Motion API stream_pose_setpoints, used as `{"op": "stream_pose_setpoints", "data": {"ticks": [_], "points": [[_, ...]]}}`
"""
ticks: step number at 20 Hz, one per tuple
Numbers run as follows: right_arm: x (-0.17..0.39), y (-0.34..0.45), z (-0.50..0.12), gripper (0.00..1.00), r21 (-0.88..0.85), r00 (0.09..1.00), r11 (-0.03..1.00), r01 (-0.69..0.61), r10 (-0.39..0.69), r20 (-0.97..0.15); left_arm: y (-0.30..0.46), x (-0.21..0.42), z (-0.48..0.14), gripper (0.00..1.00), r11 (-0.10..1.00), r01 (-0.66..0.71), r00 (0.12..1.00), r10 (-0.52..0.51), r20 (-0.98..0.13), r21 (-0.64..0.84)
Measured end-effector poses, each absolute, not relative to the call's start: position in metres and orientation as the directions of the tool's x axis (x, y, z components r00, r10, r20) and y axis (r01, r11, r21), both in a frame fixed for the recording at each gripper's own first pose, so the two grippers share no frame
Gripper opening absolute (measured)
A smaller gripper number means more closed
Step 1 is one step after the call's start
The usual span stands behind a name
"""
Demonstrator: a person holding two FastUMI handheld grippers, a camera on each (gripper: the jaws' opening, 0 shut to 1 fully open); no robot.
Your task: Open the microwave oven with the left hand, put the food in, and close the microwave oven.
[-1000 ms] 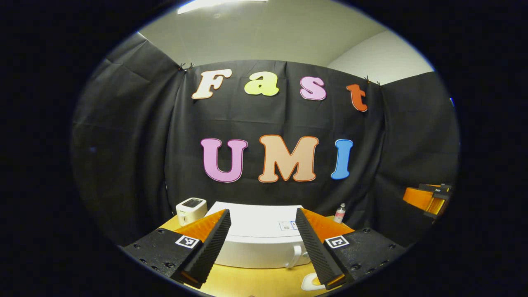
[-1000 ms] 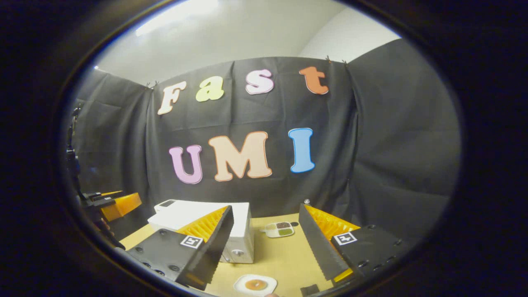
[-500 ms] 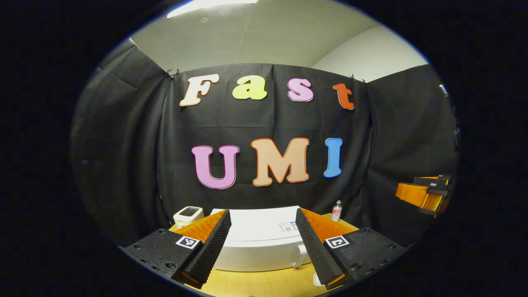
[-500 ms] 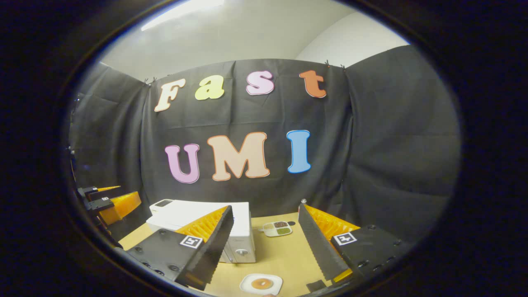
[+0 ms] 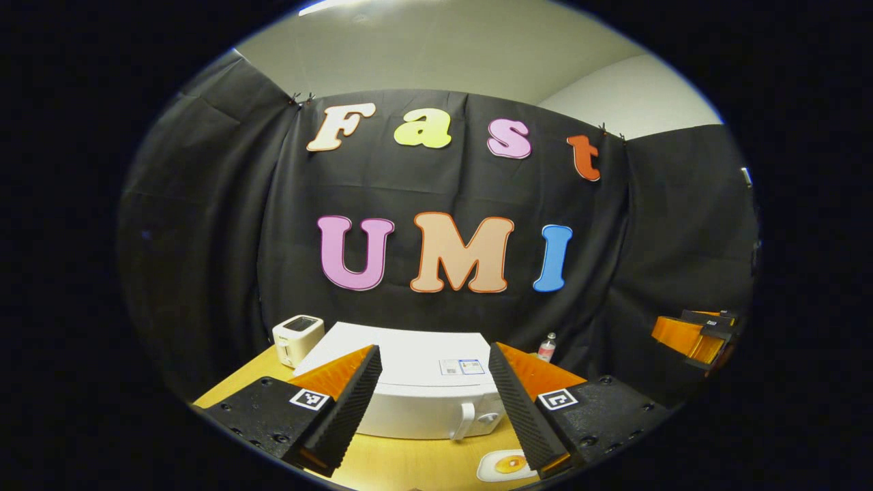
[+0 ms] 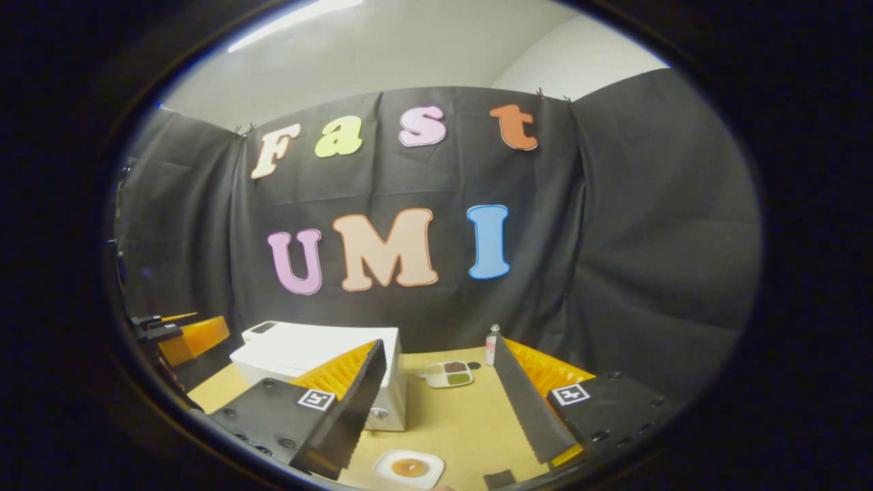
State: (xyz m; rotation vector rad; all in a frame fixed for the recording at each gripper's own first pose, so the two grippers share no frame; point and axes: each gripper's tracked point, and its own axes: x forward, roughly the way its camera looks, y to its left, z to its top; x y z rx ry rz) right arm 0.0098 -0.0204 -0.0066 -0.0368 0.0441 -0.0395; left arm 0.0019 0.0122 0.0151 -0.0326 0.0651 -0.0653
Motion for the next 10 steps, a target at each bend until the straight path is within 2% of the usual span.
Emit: {"op": "stream_pose_setpoints", "data": {"ticks": [1, 5, 6, 7, 10], "points": [[0.012, -0.024, -0.009, 0.92, -0.036, 0.998, 0.999, 0.032, -0.034, -0.051, 0.012, 0.003, 0.014, 0.95, 0.997, 0.064, 0.995, -0.067, -0.076, -0.040], [0.020, -0.031, -0.017, 0.92, -0.026, 0.997, 1.000, -0.001, -0.001, -0.076, 0.009, 0.008, 0.004, 0.96, 0.997, 0.059, 0.990, -0.065, -0.129, -0.045], [0.022, -0.033, -0.018, 0.92, -0.026, 0.997, 1.000, -0.005, 0.003, -0.080, 0.009, 0.009, -0.001, 0.92, 0.997, 0.060, 0.985, -0.067, -0.156, -0.046], [0.024, -0.035, -0.020, 0.92, -0.024, 0.997, 1.000, -0.009, 0.007, -0.082, 0.009, 0.011, -0.005, 0.96, 0.997, 0.061, 0.982, -0.069, -0.174, -0.049], [0.029, -0.040, -0.025, 0.92, -0.011, 0.996, 1.000, -0.015, 0.014, -0.093, 0.000, 0.016, -0.038, 0.96, 0.996, 0.071, 0.967, -0.081, -0.243, -0.051]]}}
